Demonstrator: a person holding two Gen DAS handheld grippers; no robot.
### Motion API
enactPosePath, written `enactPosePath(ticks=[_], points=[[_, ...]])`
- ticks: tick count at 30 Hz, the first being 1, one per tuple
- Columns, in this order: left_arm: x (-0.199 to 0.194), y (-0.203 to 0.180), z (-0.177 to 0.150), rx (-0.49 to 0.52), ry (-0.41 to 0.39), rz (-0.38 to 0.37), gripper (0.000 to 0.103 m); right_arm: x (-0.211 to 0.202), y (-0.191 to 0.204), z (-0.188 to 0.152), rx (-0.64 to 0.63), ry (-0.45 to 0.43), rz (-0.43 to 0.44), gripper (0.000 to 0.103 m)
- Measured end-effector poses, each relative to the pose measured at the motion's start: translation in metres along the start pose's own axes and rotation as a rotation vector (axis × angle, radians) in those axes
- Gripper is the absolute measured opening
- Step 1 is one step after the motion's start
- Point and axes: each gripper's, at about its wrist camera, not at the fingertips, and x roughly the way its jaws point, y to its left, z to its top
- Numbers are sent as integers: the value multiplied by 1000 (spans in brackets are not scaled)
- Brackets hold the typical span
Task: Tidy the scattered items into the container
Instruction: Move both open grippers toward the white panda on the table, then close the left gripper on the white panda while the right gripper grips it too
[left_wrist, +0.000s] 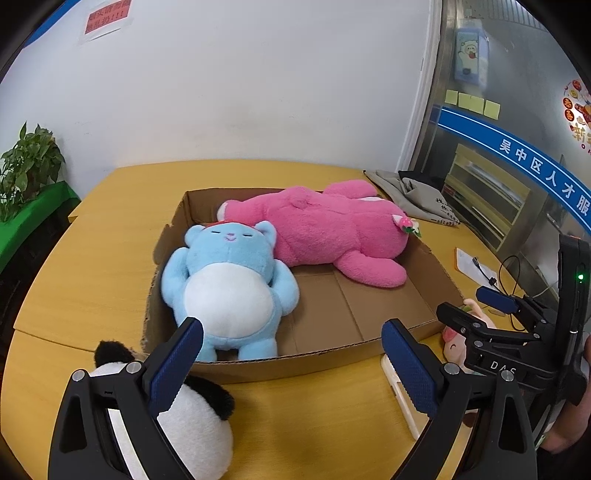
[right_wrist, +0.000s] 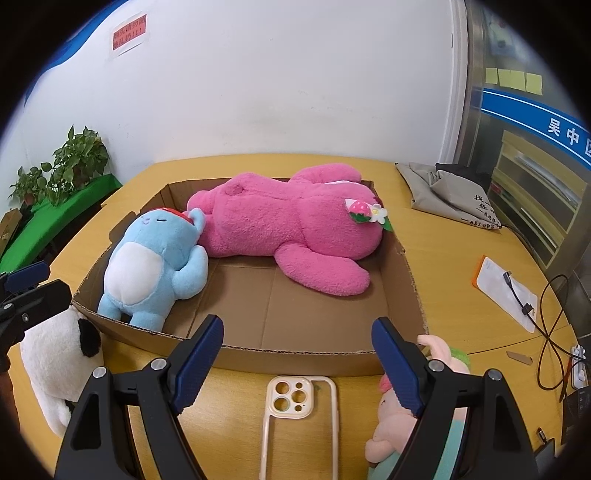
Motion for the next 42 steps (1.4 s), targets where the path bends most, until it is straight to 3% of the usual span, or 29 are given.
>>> enactPosePath(ticks=[6, 13, 16, 21, 23, 25, 26, 28, 30, 31, 32, 35, 39, 42], points=[[-30, 54, -10, -28, -26, 20, 99, 2, 25, -13, -39, 26, 110, 83], [-59, 137, -49, -96, 5, 95, 103, 19, 77, -36, -61, 158, 335, 83], [-54, 169, -64, -116, 39, 46, 103, 26, 107, -45, -34, 207, 483, 83], [-17, 204, -80, -186, 112, -184, 103, 30, 157, -61, 8, 228, 752, 83], [4, 202, -86, -169, 167, -241, 103, 34, 171, -65, 24, 224, 778, 85], [18, 199, -91, -168, 193, -348, 103, 44, 182, -68, 33, 229, 777, 86], [22, 199, -93, -177, 205, -384, 102, 48, 186, -69, 41, 231, 768, 96], [25, 198, -94, -173, 213, -427, 93, 55, 187, -72, 71, 232, 789, 102], [19, 192, -95, -147, 207, -430, 85, 58, 186, -73, 64, 223, 809, 94], [16, 188, -95, -138, 205, -429, 80, 57, 185, -73, 56, 215, 817, 86], [12, 184, -96, -132, 203, -427, 79, 57, 182, -74, 55, 212, 827, 78], [-4, 165, -94, -118, 181, -411, 72, 54, 171, -77, 74, 206, 866, 66], [-31, 129, -82, -109, 118, -381, 70, 41, 146, -75, 99, 158, 883, 62], [-49, 102, -55, -85, 42, -380, 70, 18, 124, -57, 79, 83, 881, 62]])
